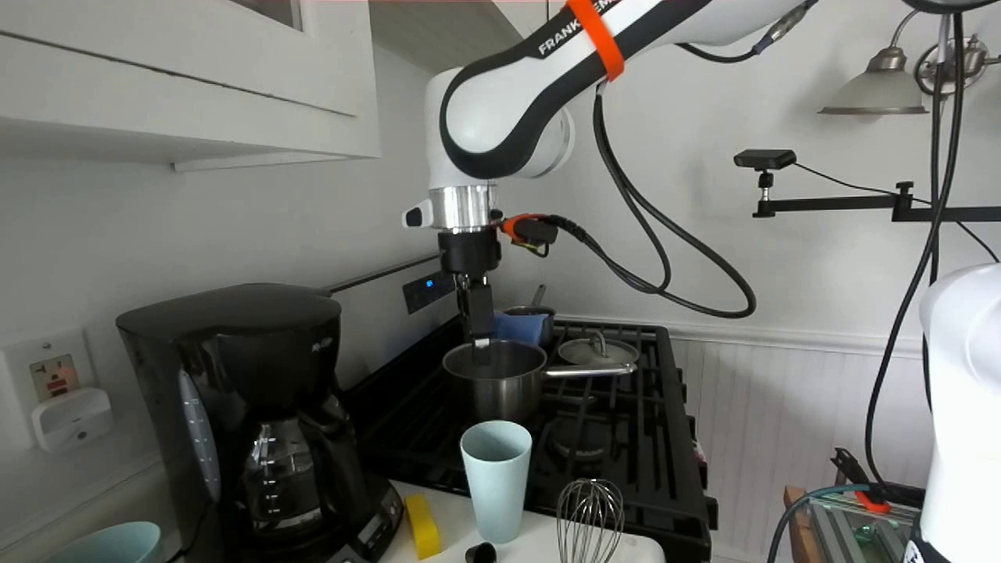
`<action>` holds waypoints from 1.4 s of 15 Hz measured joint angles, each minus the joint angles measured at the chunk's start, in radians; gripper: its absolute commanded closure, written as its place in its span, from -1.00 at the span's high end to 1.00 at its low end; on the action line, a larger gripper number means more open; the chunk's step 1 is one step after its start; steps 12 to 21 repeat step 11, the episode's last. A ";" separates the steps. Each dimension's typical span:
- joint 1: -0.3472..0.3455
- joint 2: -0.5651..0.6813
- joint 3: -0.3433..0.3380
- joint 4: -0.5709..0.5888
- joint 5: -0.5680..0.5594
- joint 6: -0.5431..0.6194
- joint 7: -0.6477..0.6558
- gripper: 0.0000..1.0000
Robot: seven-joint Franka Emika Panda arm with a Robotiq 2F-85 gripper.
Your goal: Remove the lid from the pot, then move the left pot backwards and pour the contents from the blue cup into the left pot
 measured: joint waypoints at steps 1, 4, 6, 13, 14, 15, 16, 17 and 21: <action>-0.010 -0.021 -0.011 0.008 -0.021 0.000 0.018 1.00; -0.054 -0.064 -0.058 0.033 -0.085 0.005 0.094 1.00; -0.085 -0.076 -0.089 0.053 -0.117 0.007 0.148 1.00; -0.121 -0.078 -0.129 0.083 -0.132 0.009 0.232 1.00; -0.121 -0.078 -0.129 0.083 -0.132 0.009 0.232 1.00; -0.121 -0.078 -0.129 0.083 -0.132 0.009 0.232 1.00; -0.121 -0.078 -0.129 0.083 -0.132 0.009 0.232 1.00; -0.121 -0.078 -0.129 0.083 -0.132 0.009 0.232 1.00; -0.121 -0.078 -0.129 0.083 -0.132 0.009 0.232 1.00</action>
